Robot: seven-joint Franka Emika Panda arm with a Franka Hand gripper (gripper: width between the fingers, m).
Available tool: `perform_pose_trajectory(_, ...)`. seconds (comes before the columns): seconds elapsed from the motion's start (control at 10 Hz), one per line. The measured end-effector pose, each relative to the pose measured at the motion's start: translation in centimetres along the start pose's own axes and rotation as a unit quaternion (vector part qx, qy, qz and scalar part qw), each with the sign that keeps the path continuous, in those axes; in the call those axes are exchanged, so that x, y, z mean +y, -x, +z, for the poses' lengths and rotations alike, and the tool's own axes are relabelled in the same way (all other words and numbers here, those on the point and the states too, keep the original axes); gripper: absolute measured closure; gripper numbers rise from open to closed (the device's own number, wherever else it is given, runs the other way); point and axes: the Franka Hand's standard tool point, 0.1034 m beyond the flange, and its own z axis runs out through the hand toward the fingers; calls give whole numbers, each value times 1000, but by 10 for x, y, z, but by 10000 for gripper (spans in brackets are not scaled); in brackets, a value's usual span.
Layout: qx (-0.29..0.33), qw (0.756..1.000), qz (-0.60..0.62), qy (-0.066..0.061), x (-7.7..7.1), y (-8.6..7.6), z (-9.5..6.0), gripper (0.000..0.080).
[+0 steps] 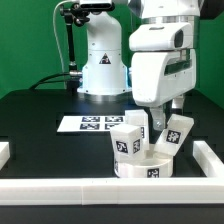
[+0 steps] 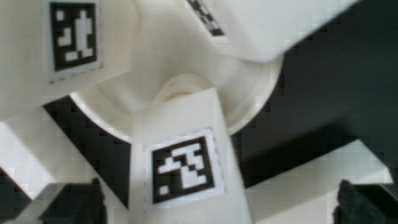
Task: Assemble stool
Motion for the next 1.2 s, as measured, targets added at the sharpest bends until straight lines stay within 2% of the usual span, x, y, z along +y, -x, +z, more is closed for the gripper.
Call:
perform_pose_trajectory(0.1,-2,1000,-3,0,0,0,0,292)
perform_pose_trajectory(0.2,-3,1000,1,-1,0,0,0,292)
perform_pose_trajectory(0.3,-2,1000,1,1,1,1,-1,457)
perform_pose_trajectory(0.7,-2,1000,6,1,3,3,-1,463)
perform_pose_trajectory(0.9,-2,999,45,3,9,12,0,463)
perform_pose_trajectory(1.2,20,991,132,28,19,34,6,466)
